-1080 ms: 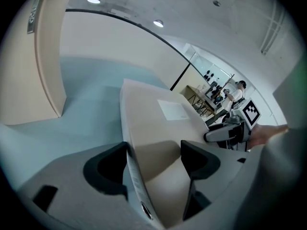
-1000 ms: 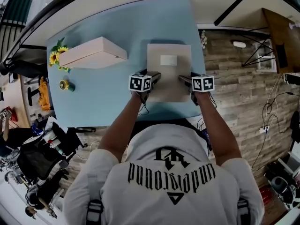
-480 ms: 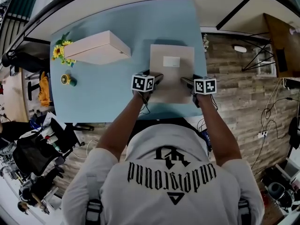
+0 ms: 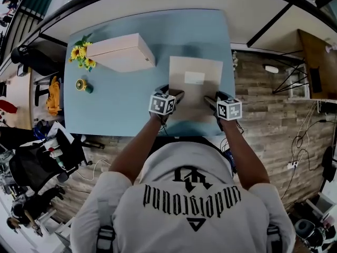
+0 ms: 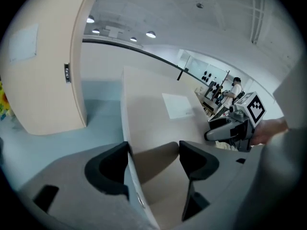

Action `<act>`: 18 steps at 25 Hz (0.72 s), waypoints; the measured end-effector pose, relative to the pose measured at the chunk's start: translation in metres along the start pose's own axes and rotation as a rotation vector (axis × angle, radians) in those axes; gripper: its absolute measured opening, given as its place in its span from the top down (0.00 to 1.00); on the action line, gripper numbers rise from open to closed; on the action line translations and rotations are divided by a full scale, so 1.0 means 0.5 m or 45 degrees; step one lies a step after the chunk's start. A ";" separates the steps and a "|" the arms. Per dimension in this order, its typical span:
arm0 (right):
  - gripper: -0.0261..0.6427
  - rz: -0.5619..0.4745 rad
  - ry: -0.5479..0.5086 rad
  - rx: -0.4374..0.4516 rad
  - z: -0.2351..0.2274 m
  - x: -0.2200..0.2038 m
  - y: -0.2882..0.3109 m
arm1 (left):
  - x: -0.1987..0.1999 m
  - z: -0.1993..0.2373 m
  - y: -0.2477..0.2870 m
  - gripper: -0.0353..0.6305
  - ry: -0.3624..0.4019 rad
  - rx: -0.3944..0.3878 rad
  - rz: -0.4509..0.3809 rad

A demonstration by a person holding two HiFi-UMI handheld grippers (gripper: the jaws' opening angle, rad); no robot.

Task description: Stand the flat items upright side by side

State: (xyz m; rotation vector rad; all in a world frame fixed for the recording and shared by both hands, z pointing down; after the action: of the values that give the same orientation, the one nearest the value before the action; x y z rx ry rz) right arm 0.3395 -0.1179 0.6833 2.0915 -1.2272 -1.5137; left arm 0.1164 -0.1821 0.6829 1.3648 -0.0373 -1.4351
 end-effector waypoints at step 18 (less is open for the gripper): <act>0.52 -0.295 -0.476 -0.057 0.293 0.133 0.027 | 0.056 0.132 -0.285 0.44 0.144 0.180 -0.296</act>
State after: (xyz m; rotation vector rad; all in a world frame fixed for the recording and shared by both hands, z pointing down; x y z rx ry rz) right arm 0.2101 -0.1413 0.5895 2.0398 -1.0767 -2.0898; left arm -0.0157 -0.1851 0.5931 1.6064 0.0986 -1.5681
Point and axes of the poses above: the fingertips, and each gripper's own axes: y forward along the fingers, z to its left, x out of its top, the point moved 6 cm from there along -y, backward along the fingers, and after that the axes turned 5 degrees about -z, right-handed, at the moved point
